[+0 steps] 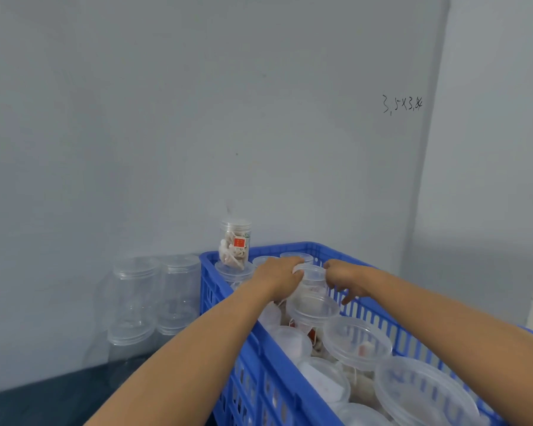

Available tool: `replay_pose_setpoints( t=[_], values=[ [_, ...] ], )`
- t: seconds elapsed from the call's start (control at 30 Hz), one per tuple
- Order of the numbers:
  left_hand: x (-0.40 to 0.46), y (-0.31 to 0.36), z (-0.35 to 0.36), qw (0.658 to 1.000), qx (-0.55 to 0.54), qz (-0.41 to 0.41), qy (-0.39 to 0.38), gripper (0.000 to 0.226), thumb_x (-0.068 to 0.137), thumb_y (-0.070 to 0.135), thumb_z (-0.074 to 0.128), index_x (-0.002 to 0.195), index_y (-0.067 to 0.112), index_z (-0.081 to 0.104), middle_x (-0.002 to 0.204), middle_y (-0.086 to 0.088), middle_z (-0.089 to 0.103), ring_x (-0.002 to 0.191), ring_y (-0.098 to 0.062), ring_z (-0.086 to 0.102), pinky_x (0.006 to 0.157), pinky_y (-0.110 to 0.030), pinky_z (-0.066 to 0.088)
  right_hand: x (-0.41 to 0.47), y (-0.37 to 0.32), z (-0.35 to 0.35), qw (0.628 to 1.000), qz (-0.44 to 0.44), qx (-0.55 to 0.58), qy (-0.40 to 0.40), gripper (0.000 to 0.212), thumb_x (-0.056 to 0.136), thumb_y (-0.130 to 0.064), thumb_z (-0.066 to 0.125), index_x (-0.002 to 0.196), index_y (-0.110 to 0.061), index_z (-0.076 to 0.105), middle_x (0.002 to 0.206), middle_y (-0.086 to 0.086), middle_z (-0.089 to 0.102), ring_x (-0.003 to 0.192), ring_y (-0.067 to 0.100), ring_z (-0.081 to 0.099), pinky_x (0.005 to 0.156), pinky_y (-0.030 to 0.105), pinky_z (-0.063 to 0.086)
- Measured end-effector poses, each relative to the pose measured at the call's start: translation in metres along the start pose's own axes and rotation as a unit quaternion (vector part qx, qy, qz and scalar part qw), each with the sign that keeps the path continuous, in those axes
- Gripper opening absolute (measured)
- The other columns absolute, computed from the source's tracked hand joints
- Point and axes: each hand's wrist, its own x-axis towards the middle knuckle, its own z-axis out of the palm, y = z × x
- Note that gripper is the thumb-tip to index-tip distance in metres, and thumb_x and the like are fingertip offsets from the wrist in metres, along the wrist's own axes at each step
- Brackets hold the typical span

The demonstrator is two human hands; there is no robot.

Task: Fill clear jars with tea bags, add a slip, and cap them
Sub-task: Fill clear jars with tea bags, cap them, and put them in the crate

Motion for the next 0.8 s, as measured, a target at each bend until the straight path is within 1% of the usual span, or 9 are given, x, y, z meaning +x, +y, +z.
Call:
replay_pose_setpoints(
  t=[0.07, 0.13, 0.23, 0.3, 0.47, 0.57, 0.67, 0.73, 0.8],
  values=[
    [-0.014, 0.001, -0.005, 0.998, -0.061, 0.001, 0.018, 0.047, 0.100, 0.021, 0.040, 0.147, 0.025, 0.038, 0.151, 0.000, 0.042, 0.135, -0.021, 0.043, 0.111, -0.037, 0.035, -0.014, -0.014, 0.002, 0.998, -0.031, -0.027, 0.040, 0.048, 0.094, 0.003, 0.036, 0.142, -0.005, 0.035, 0.141, 0.019, 0.041, 0.114, 0.030, 0.045, 0.087, 0.039, 0.044],
    [-0.030, 0.001, -0.012, 0.994, -0.098, -0.002, 0.040, 0.047, 0.097, 0.016, 0.042, 0.143, 0.023, 0.044, 0.146, 0.004, 0.047, 0.126, -0.019, 0.051, 0.104, -0.033, 0.041, -0.029, -0.028, 0.005, 0.996, -0.052, -0.035, 0.066, 0.044, 0.096, 0.001, 0.035, 0.140, -0.002, 0.039, 0.139, 0.019, 0.045, 0.115, 0.029, 0.048, 0.081, 0.035, 0.041],
    [-0.056, -0.002, -0.030, 0.988, -0.134, -0.011, 0.080, 0.042, 0.094, 0.013, 0.044, 0.134, 0.023, 0.054, 0.139, 0.007, 0.053, 0.113, -0.015, 0.056, 0.094, -0.028, 0.045, -0.051, -0.052, 0.012, 0.994, -0.060, 0.037, 0.081, 0.039, 0.095, -0.001, 0.037, 0.132, -0.002, 0.049, 0.126, 0.017, 0.054, 0.099, 0.026, 0.051, 0.075, 0.036, 0.043],
    [-0.075, -0.007, -0.045, 0.983, -0.152, -0.026, 0.101, 0.040, 0.092, 0.011, 0.045, 0.127, 0.023, 0.059, 0.134, 0.007, 0.057, 0.106, -0.013, 0.057, 0.091, -0.029, 0.047, -0.070, -0.069, 0.019, 0.990, -0.067, 0.109, 0.066, 0.035, 0.095, -0.003, 0.039, 0.127, -0.004, 0.054, 0.122, 0.015, 0.056, 0.097, 0.024, 0.053, 0.077, 0.037, 0.045],
    [-0.138, -0.028, -0.074, 0.975, -0.171, -0.052, 0.128, 0.036, 0.091, 0.006, 0.048, 0.121, 0.016, 0.065, 0.126, -0.002, 0.064, 0.108, -0.020, 0.061, 0.090, -0.028, 0.046, -0.118, -0.102, 0.051, 0.964, -0.117, 0.237, 0.013, 0.028, 0.093, 0.000, 0.044, 0.117, -0.003, 0.060, 0.117, 0.017, 0.059, 0.098, 0.026, 0.057, 0.086, 0.042, 0.051],
    [-0.180, -0.055, -0.082, 0.972, -0.172, -0.081, 0.140, 0.032, 0.092, 0.004, 0.049, 0.117, 0.011, 0.066, 0.120, -0.005, 0.067, 0.111, -0.020, 0.060, 0.089, -0.021, 0.042, -0.140, -0.120, 0.081, 0.949, -0.136, 0.283, -0.024, 0.031, 0.096, -0.004, 0.043, 0.124, 0.000, 0.056, 0.103, 0.015, 0.059, 0.090, 0.025, 0.059, 0.070, 0.035, 0.053],
    [-0.220, -0.092, -0.086, 0.966, -0.179, -0.129, 0.134, 0.030, 0.093, 0.002, 0.048, 0.117, 0.008, 0.065, 0.121, -0.009, 0.065, 0.114, -0.022, 0.058, 0.098, -0.027, 0.042, -0.154, -0.136, 0.114, 0.940, -0.135, 0.302, -0.088, 0.033, 0.095, 0.003, 0.037, 0.123, -0.001, 0.053, 0.090, 0.010, 0.057, 0.079, 0.023, 0.060, 0.062, 0.031, 0.054],
    [-0.242, -0.120, -0.089, 0.958, -0.184, -0.168, 0.142, 0.029, 0.093, 0.002, 0.049, 0.116, 0.008, 0.065, 0.120, -0.011, 0.065, 0.115, -0.025, 0.058, 0.101, -0.032, 0.043, -0.156, -0.144, 0.137, 0.934, -0.134, 0.310, -0.114, 0.032, 0.094, 0.005, 0.038, 0.121, -0.002, 0.054, 0.095, 0.014, 0.057, 0.081, 0.025, 0.060, 0.065, 0.034, 0.054],
    [-0.257, -0.147, -0.093, 0.945, -0.198, -0.207, 0.156, 0.027, 0.093, 0.002, 0.049, 0.114, 0.008, 0.065, 0.119, -0.012, 0.065, 0.114, -0.026, 0.058, 0.099, -0.032, 0.043, -0.153, -0.150, 0.157, 0.931, -0.131, 0.314, -0.131, 0.031, 0.094, 0.005, 0.039, 0.120, -0.001, 0.054, 0.107, 0.017, 0.057, 0.089, 0.027, 0.061, 0.069, 0.036, 0.054]
  ],
)
